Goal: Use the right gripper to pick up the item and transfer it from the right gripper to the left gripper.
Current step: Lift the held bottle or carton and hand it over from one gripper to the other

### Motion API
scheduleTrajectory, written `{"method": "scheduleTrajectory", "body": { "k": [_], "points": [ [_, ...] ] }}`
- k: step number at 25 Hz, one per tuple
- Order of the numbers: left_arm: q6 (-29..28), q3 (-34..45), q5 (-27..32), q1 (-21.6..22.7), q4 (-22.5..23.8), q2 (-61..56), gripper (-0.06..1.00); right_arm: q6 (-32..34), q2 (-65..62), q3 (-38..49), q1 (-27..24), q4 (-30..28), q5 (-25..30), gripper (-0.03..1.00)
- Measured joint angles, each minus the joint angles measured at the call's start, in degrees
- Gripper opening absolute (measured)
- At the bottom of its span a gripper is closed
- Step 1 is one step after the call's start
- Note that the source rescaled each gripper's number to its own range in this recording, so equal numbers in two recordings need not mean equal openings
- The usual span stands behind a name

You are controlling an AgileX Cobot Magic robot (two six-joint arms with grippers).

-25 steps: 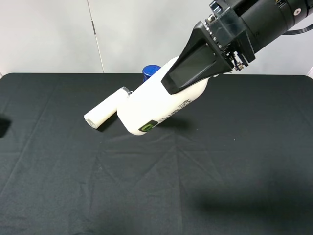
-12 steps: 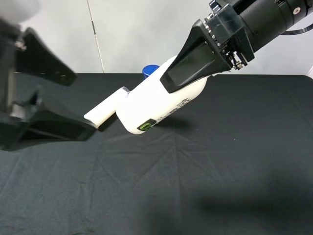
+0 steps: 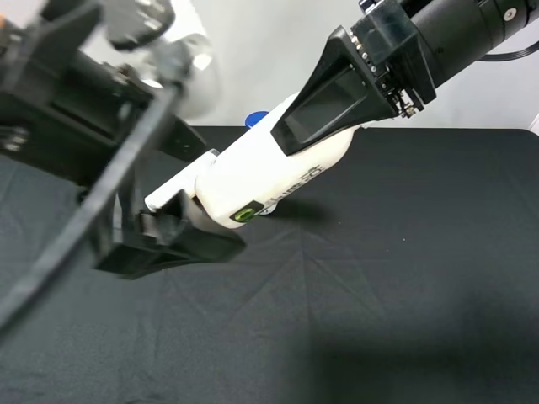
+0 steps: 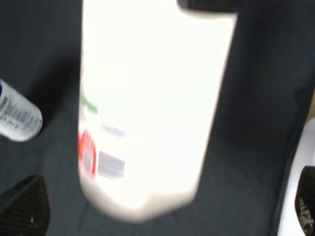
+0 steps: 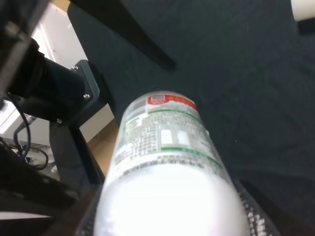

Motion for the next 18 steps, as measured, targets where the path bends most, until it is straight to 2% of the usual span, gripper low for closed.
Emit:
{"method": "scheduleTrajectory", "body": {
  "k": [7, 18],
  "points": [
    [0.00, 0.00, -6.88, -3.50, 1.12, 4.75, 1.00, 0.36, 0.00, 0.00, 0.00, 0.39, 0.00, 0.01],
    [0.00, 0.00, -12.58, -4.09, 1.71, 6.82, 0.99, 2.52, 0.06, 0.00, 0.00, 0.59, -0.82, 0.01]
  ]
}}
